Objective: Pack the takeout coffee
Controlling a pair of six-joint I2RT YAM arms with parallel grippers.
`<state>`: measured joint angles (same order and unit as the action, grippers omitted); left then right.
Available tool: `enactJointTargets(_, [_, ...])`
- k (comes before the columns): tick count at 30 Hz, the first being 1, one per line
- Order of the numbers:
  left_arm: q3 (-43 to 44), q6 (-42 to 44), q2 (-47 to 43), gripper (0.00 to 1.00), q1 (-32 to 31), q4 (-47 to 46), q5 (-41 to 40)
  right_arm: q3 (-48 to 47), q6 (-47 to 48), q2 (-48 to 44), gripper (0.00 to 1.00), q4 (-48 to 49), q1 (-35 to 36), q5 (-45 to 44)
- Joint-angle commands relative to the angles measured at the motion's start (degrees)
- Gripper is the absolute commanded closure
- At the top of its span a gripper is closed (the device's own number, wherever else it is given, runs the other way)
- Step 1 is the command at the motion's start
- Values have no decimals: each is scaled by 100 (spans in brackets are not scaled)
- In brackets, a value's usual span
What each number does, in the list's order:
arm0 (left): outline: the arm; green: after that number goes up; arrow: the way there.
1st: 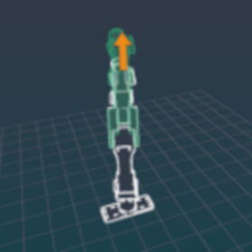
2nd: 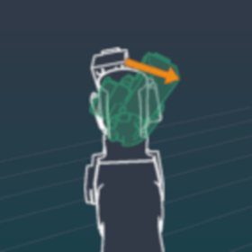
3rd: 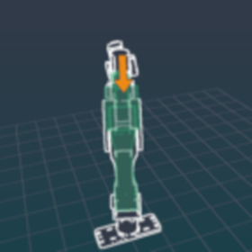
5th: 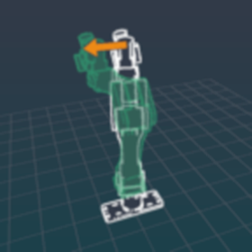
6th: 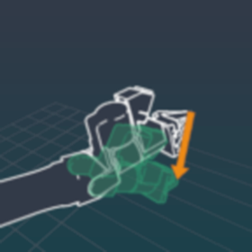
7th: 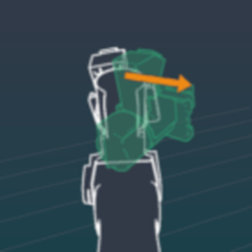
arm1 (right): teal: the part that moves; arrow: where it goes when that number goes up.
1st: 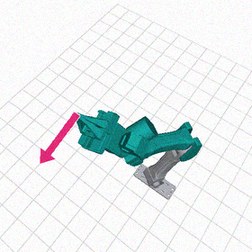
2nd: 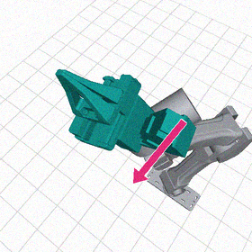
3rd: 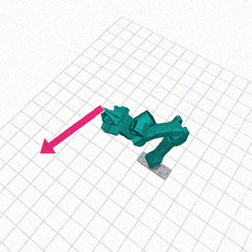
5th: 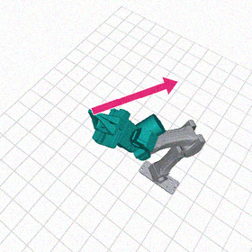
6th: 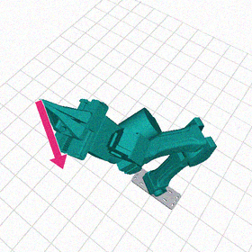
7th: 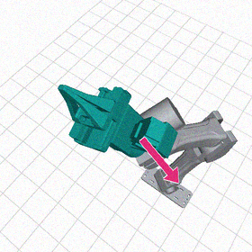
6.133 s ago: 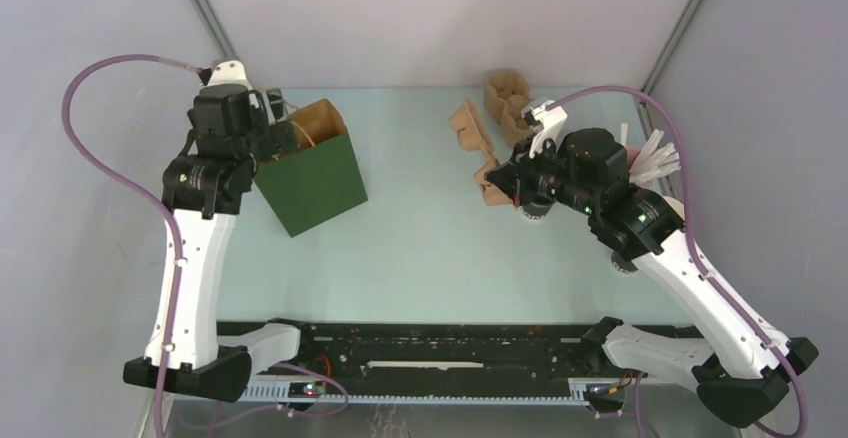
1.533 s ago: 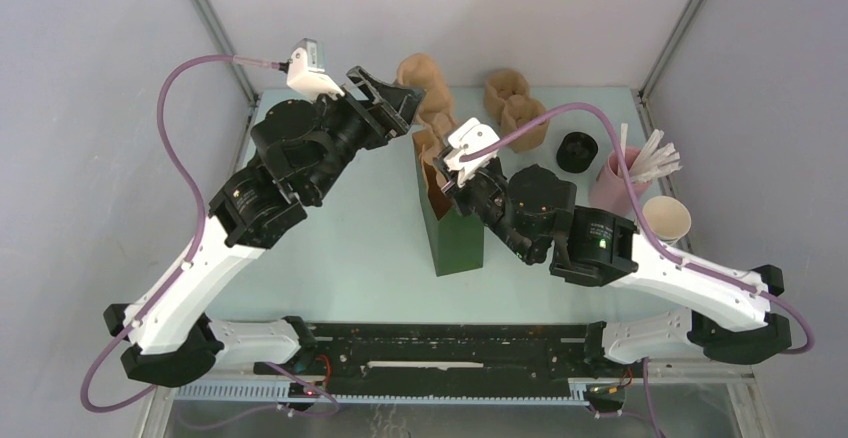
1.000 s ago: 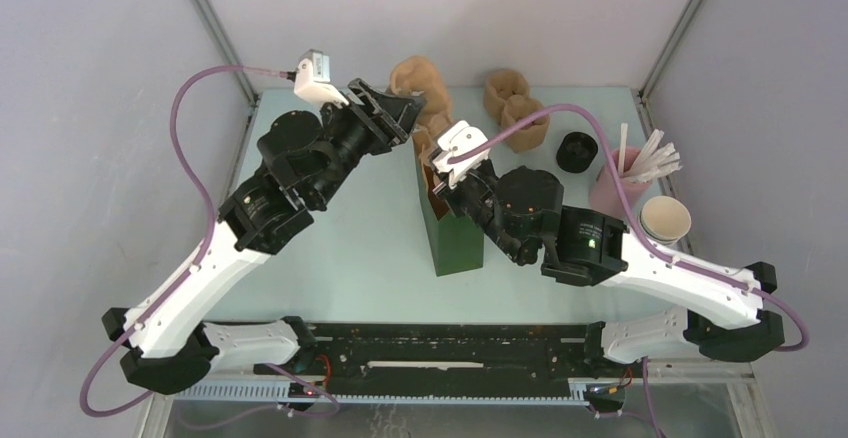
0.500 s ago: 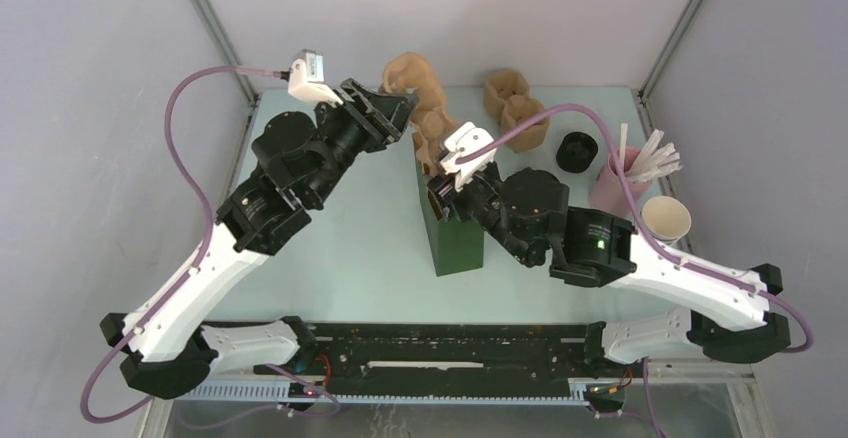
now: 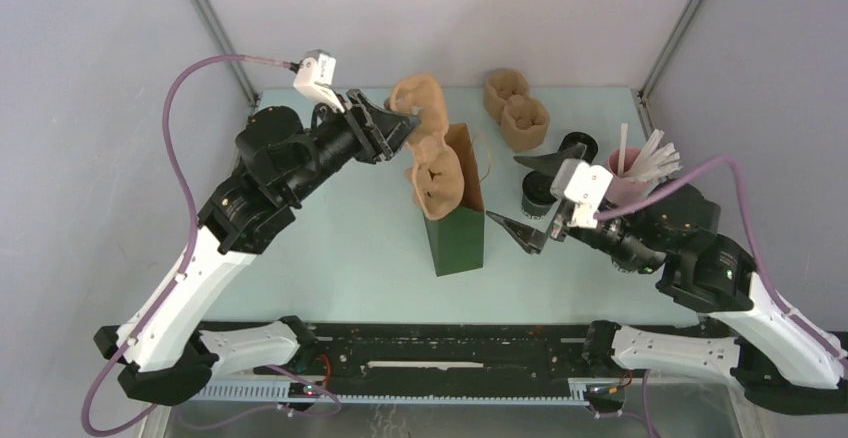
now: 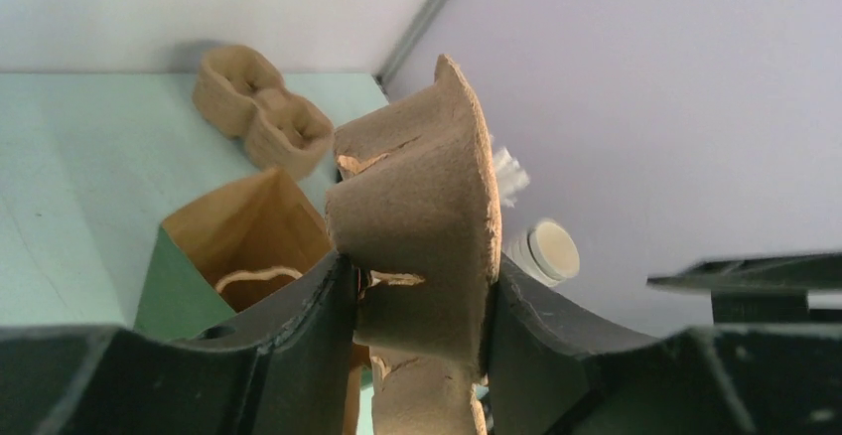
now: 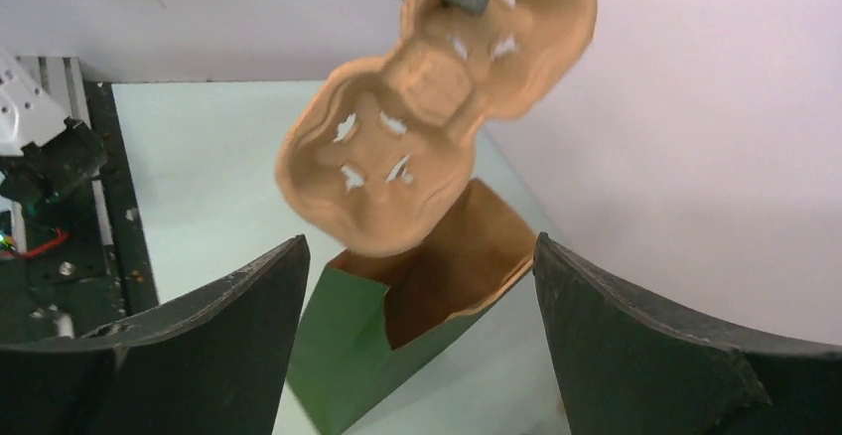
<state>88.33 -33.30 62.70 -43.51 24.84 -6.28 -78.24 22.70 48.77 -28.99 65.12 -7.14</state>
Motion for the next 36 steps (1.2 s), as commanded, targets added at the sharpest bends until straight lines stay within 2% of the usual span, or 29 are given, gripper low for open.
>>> enactJointTargets(1, [271, 191, -45, 55, 42, 440, 1231, -51, 1841, 130, 11, 115, -473, 1953])
enactJointTargets(4, [160, 44, -41, 55, 40, 427, 1741, -74, 2611, 346, 18, 68, -714, 3000])
enactJointTargets(9, [-3, -158, -72, 58, 39, 413, 2071, -134, 2834, 741, 18, 89, -729, 3375])
enactJointTargets(12, [-48, -206, -37, 59, 37, 408, 2314, -122, 2862, 925, 18, 167, -740, 3323])
enactJointTargets(16, [-137, -247, -26, 61, 43, 425, 2421, -122, 2911, 1118, 24, 309, -773, 3104])
enactJointTargets(25, [-155, -376, 24, 61, 73, 487, 2586, -56, 2859, 1179, 23, 489, -773, 2659])
enactJointTargets(34, [-159, -458, 75, 62, 86, 487, 2660, -52, 3042, 1377, 30, 530, -576, 2178])
enactJointTargets(36, [-159, -458, 76, 62, 88, 495, 2670, -54, 3047, 1389, 37, 546, -571, 2091])
